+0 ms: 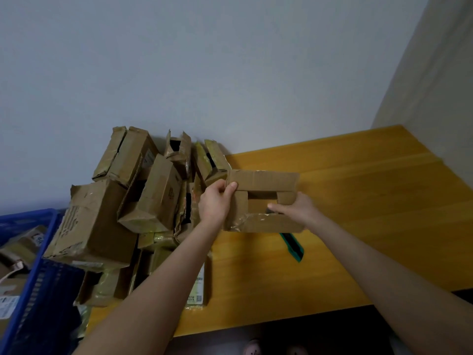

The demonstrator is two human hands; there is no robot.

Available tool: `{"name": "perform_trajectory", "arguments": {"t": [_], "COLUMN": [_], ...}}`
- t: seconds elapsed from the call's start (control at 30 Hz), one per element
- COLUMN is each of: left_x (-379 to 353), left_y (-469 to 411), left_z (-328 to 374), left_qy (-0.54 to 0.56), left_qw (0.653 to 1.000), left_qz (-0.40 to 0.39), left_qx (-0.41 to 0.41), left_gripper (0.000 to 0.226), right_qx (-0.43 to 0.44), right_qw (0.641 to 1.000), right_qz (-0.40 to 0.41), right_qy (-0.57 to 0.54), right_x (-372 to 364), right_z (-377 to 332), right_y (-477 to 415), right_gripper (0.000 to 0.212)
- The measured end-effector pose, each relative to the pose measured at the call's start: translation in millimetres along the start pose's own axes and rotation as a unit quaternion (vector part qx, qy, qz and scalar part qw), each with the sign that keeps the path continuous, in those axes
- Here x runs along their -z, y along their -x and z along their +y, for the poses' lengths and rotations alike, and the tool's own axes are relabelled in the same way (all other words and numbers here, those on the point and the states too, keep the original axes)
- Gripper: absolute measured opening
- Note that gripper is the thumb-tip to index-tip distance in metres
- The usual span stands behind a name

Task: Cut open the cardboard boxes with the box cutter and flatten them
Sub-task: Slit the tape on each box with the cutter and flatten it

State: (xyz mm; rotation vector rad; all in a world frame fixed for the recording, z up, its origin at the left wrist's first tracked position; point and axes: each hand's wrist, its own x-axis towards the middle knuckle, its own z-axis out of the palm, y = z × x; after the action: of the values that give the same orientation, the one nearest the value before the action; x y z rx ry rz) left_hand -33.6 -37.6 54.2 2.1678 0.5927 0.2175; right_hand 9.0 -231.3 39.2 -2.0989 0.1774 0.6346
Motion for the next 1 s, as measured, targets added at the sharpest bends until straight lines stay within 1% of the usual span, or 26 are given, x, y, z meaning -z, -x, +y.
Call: {"name": "perform_trajectory", "arguments": {"t": [0.03,0.07,0.1,0.13,0.2,0.23,0.27,0.3,0.33,0.37,0.4,0.5,0.57,0.63,0.67,0.73,0.8,0.83,0.87,0.93,0.97,1.0], "left_x": [-2,-3,-4,-4,-5,-5,-5,-4,-4,-4,-5,-2,3,12,16,20,18,16,12,5,0,-5], "left_y": [1,0,0,-1,-4,-4,-4,-4,-4,-3,-3,-6,-6,-6,-5,-5,-3,-1,-1,-2,-1,0], "left_z": [3,3,3,3,2,2,2,2,1,1,-1,-2,-2,1,3,4,1,-2,-6,-12,-14,-15], "left_qy": [-0.003,0.000,0.003,0.006,0.014,0.007,-0.004,-0.013,-0.025,-0.039,-0.052,-0.079,-0.049,0.002,0.019,0.056,0.113,0.147,0.174,0.176,0.159,0.153], "left_qw": [1.000,1.000,1.000,1.000,1.000,0.999,0.998,0.997,0.995,0.993,0.991,0.989,0.984,0.974,0.971,0.965,0.948,0.936,0.927,0.919,0.920,0.918], "left_qz": [0.002,0.002,0.001,-0.004,-0.026,-0.040,-0.058,-0.073,-0.086,-0.097,-0.106,-0.116,-0.171,-0.226,-0.239,-0.254,-0.290,-0.303,-0.303,-0.282,-0.260,-0.234], "left_qx": [-0.002,-0.006,-0.011,-0.012,-0.006,0.000,0.015,0.036,0.051,0.058,0.061,0.037,0.017,0.002,-0.004,0.014,0.067,0.101,0.136,0.211,0.248,0.282], "left_gripper": [0.027,0.026,0.025,0.022,0.017,0.032,0.056,0.080,0.097,0.106,0.110,0.098,0.085,0.063,0.053,0.042,0.036,0.039,0.049,0.080,0.085,0.084], "right_qx": [-0.002,-0.003,-0.003,-0.004,-0.022,-0.026,-0.022,-0.014,-0.007,-0.001,0.003,0.006,-0.009,-0.027,-0.032,-0.038,-0.035,-0.032,-0.027,-0.015,-0.007,0.000], "right_qw": [0.998,0.994,0.993,0.996,0.999,0.996,0.994,0.994,0.993,0.991,0.987,0.969,0.952,0.920,0.899,0.864,0.841,0.831,0.827,0.818,0.811,0.806], "right_qz": [0.035,0.054,0.050,0.029,-0.022,-0.034,-0.035,-0.031,-0.026,-0.023,-0.023,-0.030,-0.014,0.013,0.026,0.041,0.036,0.031,0.024,0.006,-0.005,-0.016], "right_qy": [0.059,0.099,0.111,0.084,-0.031,-0.075,-0.098,-0.107,-0.115,-0.131,-0.157,-0.244,-0.304,-0.392,-0.435,-0.501,-0.539,-0.554,-0.561,-0.576,-0.585,-0.591], "right_x": [-3,-4,-4,-4,-2,0,2,3,4,6,8,15,20,25,28,33,37,37,37,36,35,34], "right_z": [1,1,1,1,4,5,7,9,11,13,13,15,17,19,20,21,20,21,20,19,20,21], "right_y": [-5,-7,-7,-7,-6,-5,-5,-6,-7,-8,-8,-9,-11,-14,-15,-15,-15,-15,-14,-14,-13,-13], "right_gripper": [0.054,0.046,0.037,0.028,0.021,0.020,0.019,0.018,0.019,0.019,0.020,0.022,0.022,0.022,0.021,0.018,0.022,0.024,0.025,0.025,0.026,0.027]}}
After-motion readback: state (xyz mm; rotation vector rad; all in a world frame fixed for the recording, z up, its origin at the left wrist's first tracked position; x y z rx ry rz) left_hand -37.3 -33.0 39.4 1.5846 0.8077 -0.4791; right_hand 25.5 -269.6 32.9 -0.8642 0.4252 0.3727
